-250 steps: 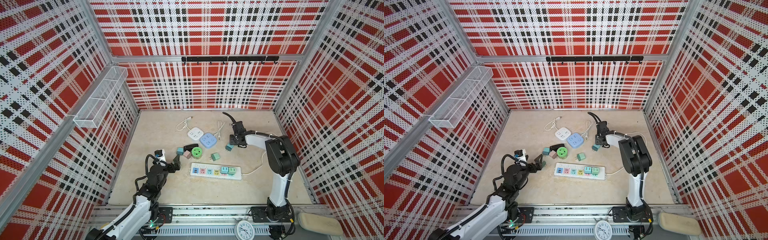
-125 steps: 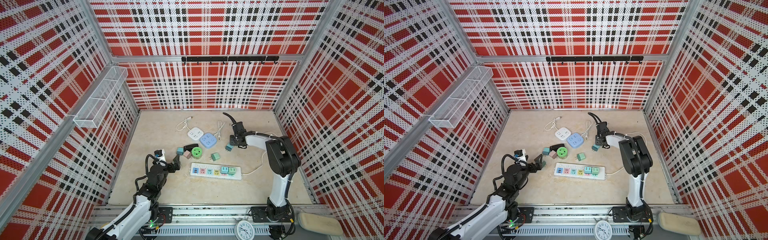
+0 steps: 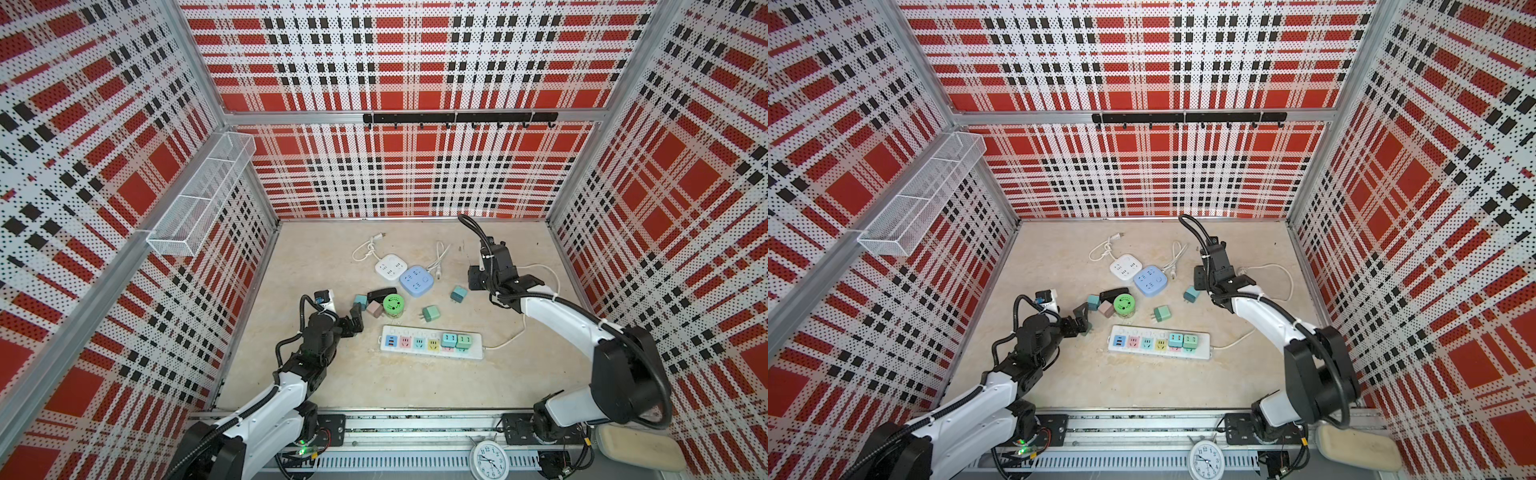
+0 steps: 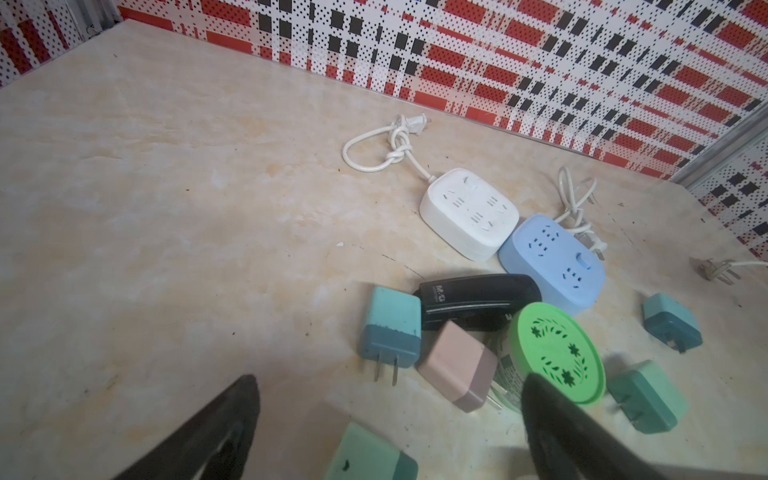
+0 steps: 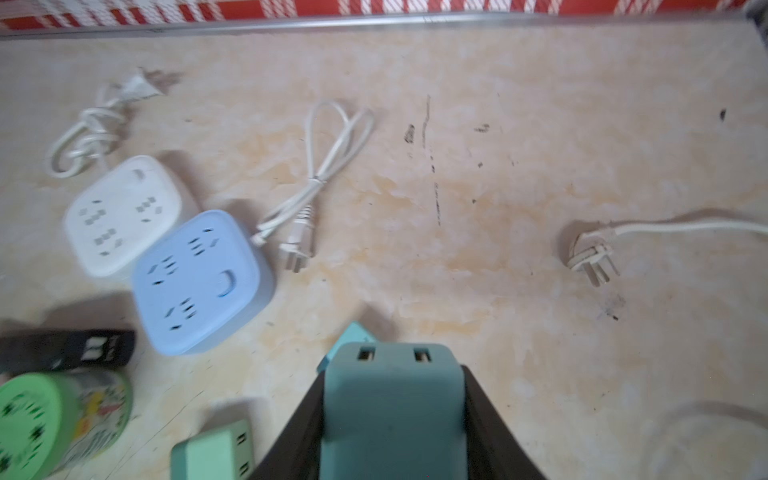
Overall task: Insert the plug
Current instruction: 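Carry the teal adapter toward the left gripper while the left gripper reaches in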
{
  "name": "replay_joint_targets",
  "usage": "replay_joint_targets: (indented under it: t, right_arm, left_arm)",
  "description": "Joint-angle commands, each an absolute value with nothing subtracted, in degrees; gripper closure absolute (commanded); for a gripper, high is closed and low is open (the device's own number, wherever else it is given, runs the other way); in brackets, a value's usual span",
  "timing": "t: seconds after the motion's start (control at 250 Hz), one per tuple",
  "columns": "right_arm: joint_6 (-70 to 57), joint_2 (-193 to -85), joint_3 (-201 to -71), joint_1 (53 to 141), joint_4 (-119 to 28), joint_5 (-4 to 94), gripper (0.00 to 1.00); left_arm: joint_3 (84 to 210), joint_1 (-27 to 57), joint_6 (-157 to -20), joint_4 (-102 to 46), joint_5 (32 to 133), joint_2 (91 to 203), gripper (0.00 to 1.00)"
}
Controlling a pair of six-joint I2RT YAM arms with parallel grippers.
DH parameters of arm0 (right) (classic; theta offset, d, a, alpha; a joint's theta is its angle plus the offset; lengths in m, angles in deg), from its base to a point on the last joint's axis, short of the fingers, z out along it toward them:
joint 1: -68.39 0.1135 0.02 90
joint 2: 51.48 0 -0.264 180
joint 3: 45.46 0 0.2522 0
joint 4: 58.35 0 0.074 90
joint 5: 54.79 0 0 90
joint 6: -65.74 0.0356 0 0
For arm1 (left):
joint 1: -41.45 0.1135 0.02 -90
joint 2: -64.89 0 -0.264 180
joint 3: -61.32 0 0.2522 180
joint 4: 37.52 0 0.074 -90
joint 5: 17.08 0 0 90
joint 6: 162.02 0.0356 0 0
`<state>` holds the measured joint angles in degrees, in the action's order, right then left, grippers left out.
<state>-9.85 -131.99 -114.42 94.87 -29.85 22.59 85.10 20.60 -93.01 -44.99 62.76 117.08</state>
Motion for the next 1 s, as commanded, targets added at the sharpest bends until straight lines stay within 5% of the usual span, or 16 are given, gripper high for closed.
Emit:
replay_joint_targets:
  t: [0.0,0.316,0.524,0.832,0.996]
  right_arm:
    - [-14.91,-126.66,-110.15,101.59,-34.28,17.95,0.77]
    - [-27.25,-111.07,-91.75,123.61,-54.79,10.73,0.81]
    - [-31.28,-109.58,-85.88,127.41,-64.19,14.29,0.84]
    - [-47.41,-120.18,-84.74,127.41,-87.01,18.50,0.83]
    - [-55.03,-128.38,-88.52,127.32,-93.60,18.26,0.91]
  left_arm:
    - [86.07,19.09,-91.52,-44.77,62.68,116.01,0.01]
    - [85.99,15.39,-88.98,-44.89,61.30,115.55,0.01]
    - [85.41,14.89,-88.89,-44.86,60.51,114.29,0.01]
    - [83.19,17.14,-90.29,-44.77,62.17,109.42,0.01]
    - [82.90,17.29,-90.41,-43.56,62.00,107.95,0.01]
